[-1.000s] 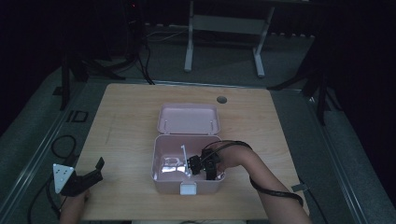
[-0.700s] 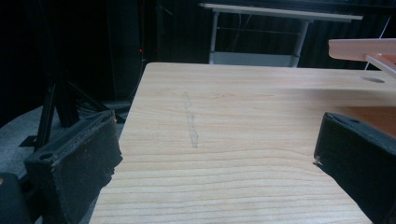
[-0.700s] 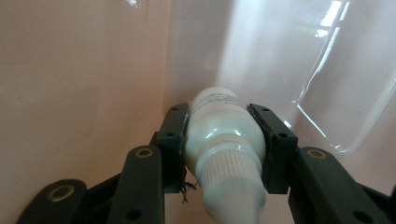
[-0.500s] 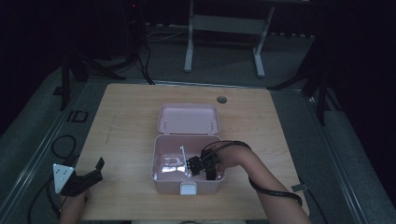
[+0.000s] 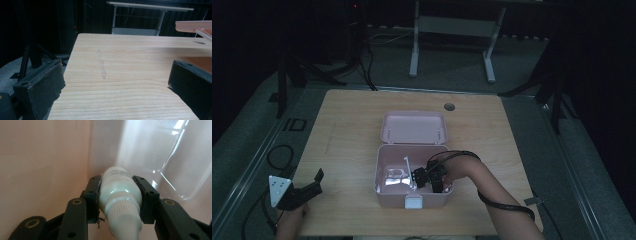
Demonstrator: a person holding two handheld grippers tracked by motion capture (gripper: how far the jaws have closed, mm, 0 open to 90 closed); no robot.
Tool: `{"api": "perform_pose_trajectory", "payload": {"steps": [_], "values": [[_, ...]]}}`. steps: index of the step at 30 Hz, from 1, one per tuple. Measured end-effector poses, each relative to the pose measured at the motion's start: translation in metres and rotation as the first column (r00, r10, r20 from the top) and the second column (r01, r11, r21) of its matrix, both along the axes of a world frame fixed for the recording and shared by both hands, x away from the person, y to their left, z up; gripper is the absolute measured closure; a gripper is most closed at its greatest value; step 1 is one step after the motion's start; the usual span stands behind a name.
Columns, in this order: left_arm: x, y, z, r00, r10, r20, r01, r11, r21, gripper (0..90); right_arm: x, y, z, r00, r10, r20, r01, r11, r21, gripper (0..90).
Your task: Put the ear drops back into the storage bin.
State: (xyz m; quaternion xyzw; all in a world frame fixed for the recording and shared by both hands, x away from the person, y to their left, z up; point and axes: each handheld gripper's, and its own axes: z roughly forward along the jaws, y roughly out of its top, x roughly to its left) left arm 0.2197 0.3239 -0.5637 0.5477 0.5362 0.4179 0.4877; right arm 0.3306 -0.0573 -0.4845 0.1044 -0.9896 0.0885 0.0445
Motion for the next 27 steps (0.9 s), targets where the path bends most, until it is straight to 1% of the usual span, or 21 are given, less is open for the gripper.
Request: {"api": "perform_pose_trajectory", "payload": {"steps": [6,12,19,24,25,27], "values": [[0.0,0.0,0.0,1.0,0.0,0.0,0.0,1.0,0.0,0.5,0.0,0.0,0.0,1.0,-0.005,-0.004,0.005,1.0,-0.007,57.4],[0.0,0.0,0.0,1.0,0.0,-0.001,0.0,1.0,0.0,0.5,0.0,0.0,0.002,1.0,-0.002,0.004,0.002,1.0,0.001,56.8],[0.0,0.0,0.0,1.0,0.001,-0.001,-0.001,1.0,-0.001,0.5,0.004,-0.002,0.018,0.9998,-0.015,0.009,0.015,0.9991,0.041,55.2],[0.0,0.0,0.0,1.0,0.0,-0.002,0.0,1.0,-0.001,0.5,0.006,-0.003,0.034,0.9995,-0.024,0.022,0.022,0.9972,0.071,54.0],[0.0,0.0,0.0,1.0,0.0,-0.001,0.0,1.0,0.0,0.5,0.006,-0.003,0.037,0.9995,-0.024,0.019,0.022,0.9965,0.081,53.9],[0.0,0.0,0.0,1.0,0.001,-0.002,-0.001,1.0,0.0,0.5,0.005,-0.003,0.042,0.9997,-0.02,0.015,0.019,0.9961,0.086,53.7]]}}
